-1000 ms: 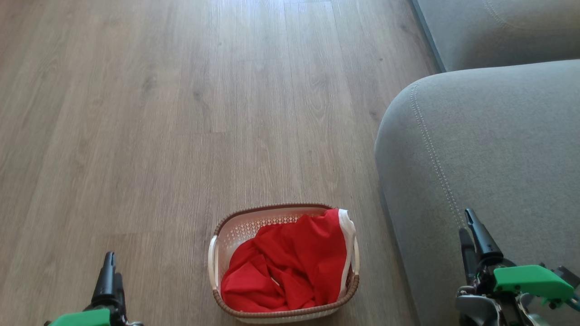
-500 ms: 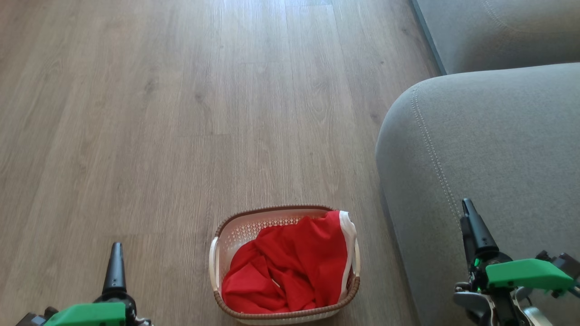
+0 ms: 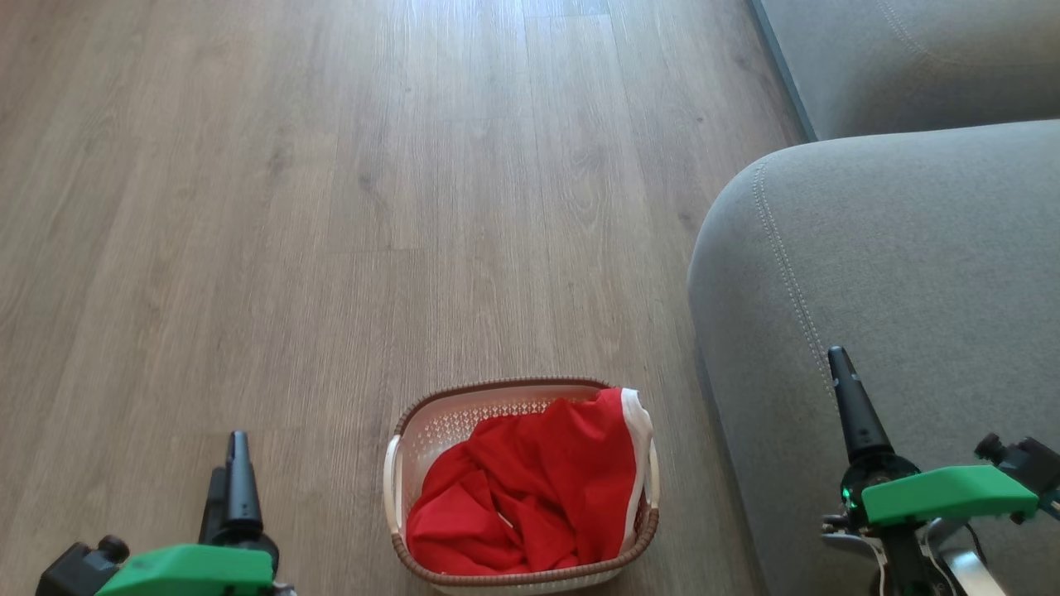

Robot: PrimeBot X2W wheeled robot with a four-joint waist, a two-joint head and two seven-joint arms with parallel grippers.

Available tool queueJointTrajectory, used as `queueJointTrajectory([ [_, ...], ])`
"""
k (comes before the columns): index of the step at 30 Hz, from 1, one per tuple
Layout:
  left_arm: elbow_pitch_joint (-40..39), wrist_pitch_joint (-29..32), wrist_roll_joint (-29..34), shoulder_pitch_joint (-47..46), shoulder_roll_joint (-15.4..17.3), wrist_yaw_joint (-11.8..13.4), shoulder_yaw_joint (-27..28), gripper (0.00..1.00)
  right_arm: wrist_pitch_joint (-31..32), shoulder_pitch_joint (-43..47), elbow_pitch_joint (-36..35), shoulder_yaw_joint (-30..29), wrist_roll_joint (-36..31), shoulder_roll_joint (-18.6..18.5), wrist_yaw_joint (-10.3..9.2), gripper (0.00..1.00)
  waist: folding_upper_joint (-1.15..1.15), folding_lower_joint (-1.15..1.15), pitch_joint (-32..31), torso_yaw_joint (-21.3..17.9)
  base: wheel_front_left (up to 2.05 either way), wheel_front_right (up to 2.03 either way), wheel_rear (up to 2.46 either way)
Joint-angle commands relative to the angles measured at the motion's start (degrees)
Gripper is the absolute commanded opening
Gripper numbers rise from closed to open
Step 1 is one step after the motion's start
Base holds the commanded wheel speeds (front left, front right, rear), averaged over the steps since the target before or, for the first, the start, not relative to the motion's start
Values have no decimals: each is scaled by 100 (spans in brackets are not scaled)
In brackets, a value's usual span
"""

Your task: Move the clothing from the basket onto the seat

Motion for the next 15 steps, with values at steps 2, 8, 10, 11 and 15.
queueJointTrajectory([
  [2,-227,-96,399,-57,63,29,-8,100,-64,-129,-251,-61,-389,9,0,100,0,0,-8,2,0,0,0],
  [8,-218,-197,1024,13,70,57,-92,100,-73,-84,-279,-99,-999,87,0,100,0,0,-23,1,0,0,0],
  [10,-218,-230,1196,40,71,74,-106,100,-75,-68,-278,-119,-1184,112,0,100,0,0,-28,1,0,0,0],
  [11,-216,-247,1277,55,71,82,-111,100,-77,-59,-275,-130,-1275,125,0,100,0,0,-30,1,0,0,0],
  [15,-204,-314,1590,109,74,106,-124,100,-82,-30,-246,-167,-1663,177,0,100,0,0,-43,4,0,0,0],
])
